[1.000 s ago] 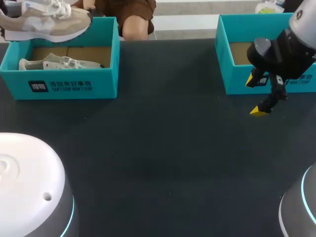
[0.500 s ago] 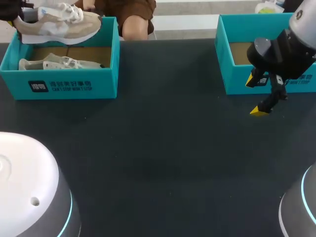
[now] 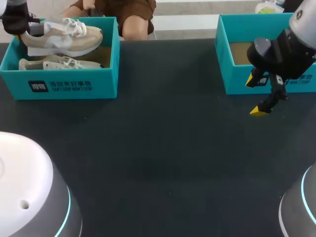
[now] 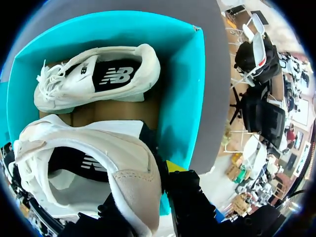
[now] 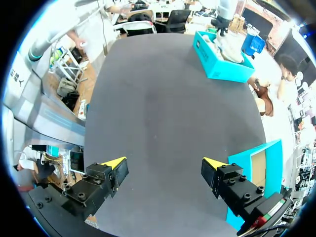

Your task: Take the shoe out of the shoebox, open the shoe tongue, remove and reinsert the insole, then place the shoe into the shoebox

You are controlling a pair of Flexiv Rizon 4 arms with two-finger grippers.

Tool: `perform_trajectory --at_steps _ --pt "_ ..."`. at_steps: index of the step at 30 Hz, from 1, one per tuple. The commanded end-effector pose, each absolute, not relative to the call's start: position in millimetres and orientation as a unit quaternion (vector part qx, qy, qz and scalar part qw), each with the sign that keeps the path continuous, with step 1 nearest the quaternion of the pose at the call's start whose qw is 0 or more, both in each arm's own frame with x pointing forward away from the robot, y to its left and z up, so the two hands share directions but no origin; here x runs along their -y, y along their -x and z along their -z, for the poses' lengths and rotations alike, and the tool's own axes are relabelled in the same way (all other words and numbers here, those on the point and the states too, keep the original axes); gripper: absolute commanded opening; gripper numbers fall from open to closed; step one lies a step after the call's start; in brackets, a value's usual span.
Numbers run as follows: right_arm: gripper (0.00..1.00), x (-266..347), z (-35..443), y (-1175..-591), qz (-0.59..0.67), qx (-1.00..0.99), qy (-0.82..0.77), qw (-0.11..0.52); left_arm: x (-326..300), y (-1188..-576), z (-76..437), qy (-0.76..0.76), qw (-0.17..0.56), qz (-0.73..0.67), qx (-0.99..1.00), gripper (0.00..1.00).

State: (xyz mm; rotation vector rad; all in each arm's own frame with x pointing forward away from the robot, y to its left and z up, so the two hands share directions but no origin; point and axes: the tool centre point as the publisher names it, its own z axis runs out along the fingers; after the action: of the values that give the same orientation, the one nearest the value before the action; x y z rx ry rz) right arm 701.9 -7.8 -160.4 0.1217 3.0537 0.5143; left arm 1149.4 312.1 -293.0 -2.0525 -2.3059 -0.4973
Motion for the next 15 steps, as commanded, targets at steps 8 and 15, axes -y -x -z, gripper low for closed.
perform_trajectory --at_steps 8,15 --pt "1.00 7 161 -704 -0.164 -0.985 -0.039 0.020 -309 -1166 321 0.658 0.044 0.126 0.741 0.00" --pt "1.00 7 161 -704 -0.164 -0.985 -0.039 0.020 -307 -1174 337 0.660 0.054 0.116 0.740 0.00"
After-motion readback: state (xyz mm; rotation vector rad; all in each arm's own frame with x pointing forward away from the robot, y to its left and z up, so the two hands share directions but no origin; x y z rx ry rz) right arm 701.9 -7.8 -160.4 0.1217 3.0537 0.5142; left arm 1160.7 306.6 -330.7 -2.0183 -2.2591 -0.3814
